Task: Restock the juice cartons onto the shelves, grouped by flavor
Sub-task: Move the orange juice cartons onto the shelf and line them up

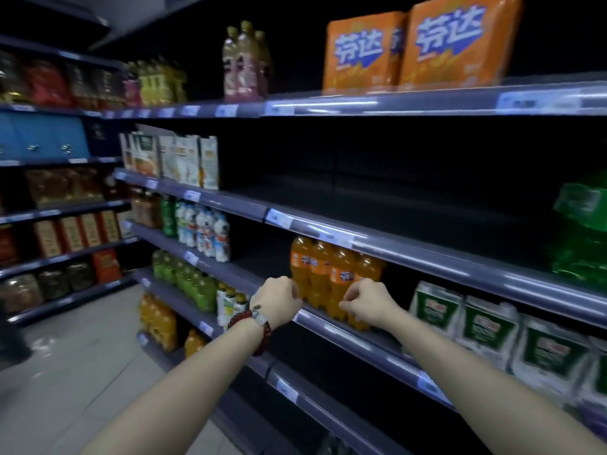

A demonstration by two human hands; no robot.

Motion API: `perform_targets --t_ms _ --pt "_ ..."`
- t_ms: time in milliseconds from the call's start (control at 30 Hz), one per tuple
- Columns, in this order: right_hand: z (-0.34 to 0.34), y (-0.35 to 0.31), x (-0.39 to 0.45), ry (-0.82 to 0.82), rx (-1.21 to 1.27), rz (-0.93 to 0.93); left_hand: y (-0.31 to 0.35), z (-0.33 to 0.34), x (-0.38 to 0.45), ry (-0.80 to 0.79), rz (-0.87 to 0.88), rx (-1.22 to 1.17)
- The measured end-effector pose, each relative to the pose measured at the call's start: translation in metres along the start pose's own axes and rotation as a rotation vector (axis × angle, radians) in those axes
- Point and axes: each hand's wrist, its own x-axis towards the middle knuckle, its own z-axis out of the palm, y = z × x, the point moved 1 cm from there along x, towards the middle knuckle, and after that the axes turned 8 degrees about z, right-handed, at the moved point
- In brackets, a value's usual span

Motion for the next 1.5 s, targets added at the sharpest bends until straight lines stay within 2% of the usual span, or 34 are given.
perform_targets --t_ms 267,500,867,1233,1500 --pt "0.035 -0.106 0.108 -0.065 0.006 -0.165 -0.102 -0.071 0.060 0.018 -0.125 0.154" --pt "0.059 -0.203 0.196 -0.095 0.068 -0.297 -0.187 -0.125 0.112 0.114 -0.191 0.216" --pt "0.138 -0.316 0.286 -0.186 0.160 -0.254 -0.339 -0.163 0.173 0.158 -0.266 0.123" --pt "0.177 -0.434 0.364 -0.009 0.123 -0.184 -0.487 -0.227 0.278 0.111 -0.106 0.005" --pt "0.179 -0.464 0.406 0.090 0.053 -0.101 -0.546 -0.237 0.339 0.079 -0.010 -0.056"
